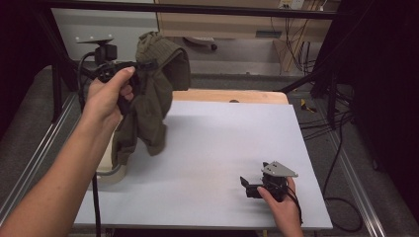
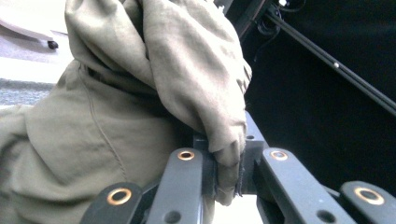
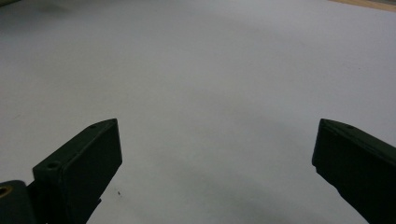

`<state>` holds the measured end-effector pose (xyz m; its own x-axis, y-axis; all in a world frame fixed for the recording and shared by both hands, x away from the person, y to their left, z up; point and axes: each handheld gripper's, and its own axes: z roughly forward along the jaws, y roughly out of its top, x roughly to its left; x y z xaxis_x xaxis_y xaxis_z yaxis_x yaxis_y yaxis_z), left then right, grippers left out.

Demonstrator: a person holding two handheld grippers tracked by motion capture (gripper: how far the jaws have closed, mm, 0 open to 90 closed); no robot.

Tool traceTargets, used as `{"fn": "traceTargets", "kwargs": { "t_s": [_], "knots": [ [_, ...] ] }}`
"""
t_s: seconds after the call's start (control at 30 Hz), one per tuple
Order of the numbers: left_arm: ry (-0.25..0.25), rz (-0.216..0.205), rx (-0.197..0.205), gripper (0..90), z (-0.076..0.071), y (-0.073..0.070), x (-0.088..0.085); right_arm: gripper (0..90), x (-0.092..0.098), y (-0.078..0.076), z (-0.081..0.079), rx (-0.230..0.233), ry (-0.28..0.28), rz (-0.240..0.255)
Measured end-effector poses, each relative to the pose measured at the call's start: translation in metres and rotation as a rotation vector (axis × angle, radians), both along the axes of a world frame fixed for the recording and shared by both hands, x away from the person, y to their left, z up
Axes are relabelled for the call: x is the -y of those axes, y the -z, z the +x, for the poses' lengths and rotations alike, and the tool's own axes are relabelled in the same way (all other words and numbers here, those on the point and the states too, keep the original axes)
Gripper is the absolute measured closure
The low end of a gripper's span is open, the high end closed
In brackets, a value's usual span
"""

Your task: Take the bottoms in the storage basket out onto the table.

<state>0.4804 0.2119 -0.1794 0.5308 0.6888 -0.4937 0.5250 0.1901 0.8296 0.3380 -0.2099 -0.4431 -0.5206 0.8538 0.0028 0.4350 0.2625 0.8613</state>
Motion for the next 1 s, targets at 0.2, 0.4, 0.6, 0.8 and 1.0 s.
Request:
{"fn": "traceTargets", "kwargs": {
  "t_s": [0.2, 0.4, 0.6, 0.8, 1.0],
  "knots": [
    [0.028, 0.019, -0.023, 81.7, 0.008, 0.011, 0.025, 2.2, 0.000, -0.001, 0.000, 0.005, -0.005, 0.002],
    [0.049, 0.050, -0.035, 81.7, 0.015, 0.023, 0.042, 2.2, 0.000, -0.001, 0.000, -0.001, -0.003, 0.004],
    [0.066, 0.062, -0.065, 81.6, 0.022, 0.043, 0.052, 2.2, 0.000, 0.000, 0.000, -0.003, -0.004, 0.001],
    [0.076, 0.088, -0.086, 81.5, 0.026, 0.058, 0.059, 2.2, 0.000, 0.000, 0.001, -0.010, 0.002, 0.000],
    [0.096, 0.113, -0.105, 81.5, 0.026, 0.071, 0.071, 2.2, 0.000, 0.000, 0.001, -0.012, -0.001, -0.007]
  ]
}}
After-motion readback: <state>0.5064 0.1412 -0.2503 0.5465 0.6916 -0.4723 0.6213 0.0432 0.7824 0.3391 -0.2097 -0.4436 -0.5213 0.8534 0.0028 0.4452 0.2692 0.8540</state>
